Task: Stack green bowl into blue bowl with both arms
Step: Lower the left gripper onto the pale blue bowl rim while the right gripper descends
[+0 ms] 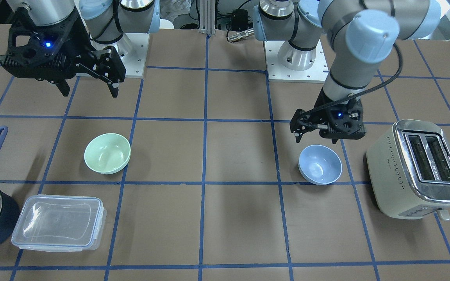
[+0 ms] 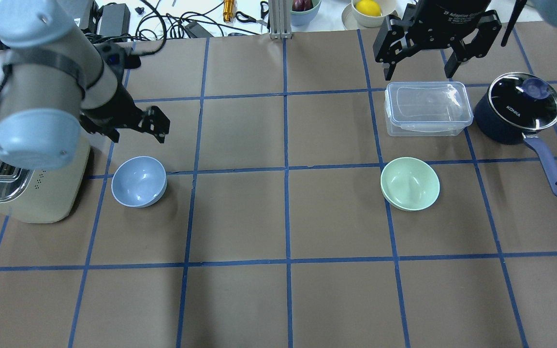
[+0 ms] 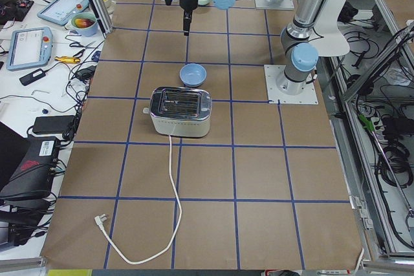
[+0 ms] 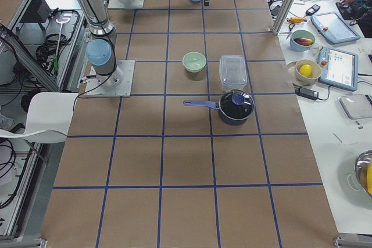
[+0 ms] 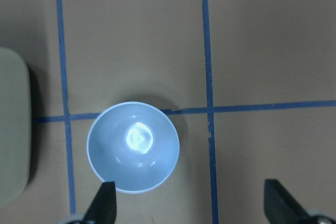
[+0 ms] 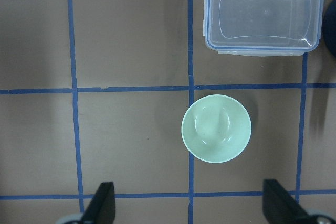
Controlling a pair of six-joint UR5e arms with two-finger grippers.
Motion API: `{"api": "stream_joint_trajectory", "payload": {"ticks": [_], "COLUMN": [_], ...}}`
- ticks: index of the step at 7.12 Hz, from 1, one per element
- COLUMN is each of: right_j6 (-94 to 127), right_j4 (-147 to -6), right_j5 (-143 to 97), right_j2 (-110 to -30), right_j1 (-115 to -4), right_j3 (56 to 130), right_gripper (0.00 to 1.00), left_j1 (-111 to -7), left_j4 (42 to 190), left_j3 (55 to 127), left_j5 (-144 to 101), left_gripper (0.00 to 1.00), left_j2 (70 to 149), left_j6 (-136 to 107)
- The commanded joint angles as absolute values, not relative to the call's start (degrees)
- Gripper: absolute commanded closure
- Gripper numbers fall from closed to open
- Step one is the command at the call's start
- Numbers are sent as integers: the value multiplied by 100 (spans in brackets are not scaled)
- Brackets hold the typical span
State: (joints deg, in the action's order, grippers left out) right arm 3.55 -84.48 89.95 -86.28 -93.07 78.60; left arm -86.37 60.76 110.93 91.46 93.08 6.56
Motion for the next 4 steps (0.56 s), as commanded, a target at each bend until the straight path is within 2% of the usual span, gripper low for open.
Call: {"api": "stream_joint_trajectory", "payload": {"ticks": [1,3,4], "right_j6": [369,369,326], "right_j4": [-8455,-8455,-8403], "right_j5": [8956,8947,8939], "right_j2": [-8622,-8578,-8500], "right_j1": [-9308,-9308,-9255], "right_j3": [7866,7866,7866], "right_gripper": [0,0,0], "left_j1": [-8675,-8675,-8684], "left_j4": [3796,3561,2742], "left_j3": [12809,12885,12876], "left_j5": [9149,9202,9185], "left_gripper": [0,0,0], "left_j2": [9727,10167,10421], "left_j6": [694,729,817]}}
